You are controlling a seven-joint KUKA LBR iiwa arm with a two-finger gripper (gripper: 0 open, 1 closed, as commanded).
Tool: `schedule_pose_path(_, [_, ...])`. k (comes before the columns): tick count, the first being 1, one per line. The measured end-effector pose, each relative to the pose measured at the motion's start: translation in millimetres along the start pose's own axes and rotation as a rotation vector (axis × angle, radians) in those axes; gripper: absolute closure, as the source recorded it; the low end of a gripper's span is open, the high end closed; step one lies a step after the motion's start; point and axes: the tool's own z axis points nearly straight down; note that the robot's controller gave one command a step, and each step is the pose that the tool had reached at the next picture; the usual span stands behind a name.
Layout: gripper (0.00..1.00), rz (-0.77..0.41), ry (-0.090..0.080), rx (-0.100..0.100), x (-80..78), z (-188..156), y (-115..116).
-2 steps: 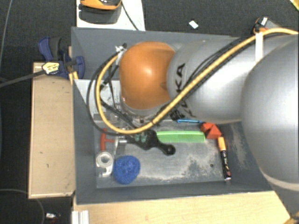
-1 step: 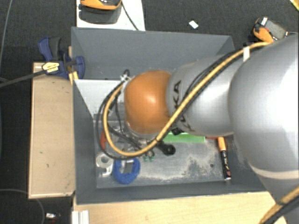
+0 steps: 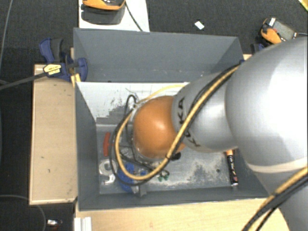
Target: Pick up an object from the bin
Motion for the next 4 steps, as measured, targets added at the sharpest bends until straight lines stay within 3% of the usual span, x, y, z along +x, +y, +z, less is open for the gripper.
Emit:
schedule_pose_path(2, [0.00,0.028,-0.003,-0.001,-3.5,-2.7,-2.2])
schedule_pose_path(3, [1.00,0.048,-0.008,-0.002,-5.8,-4.3,-4.0])
schedule_pose_path(4, [1.00,0.048,-0.008,-0.002,-5.8,-4.4,-4.0])
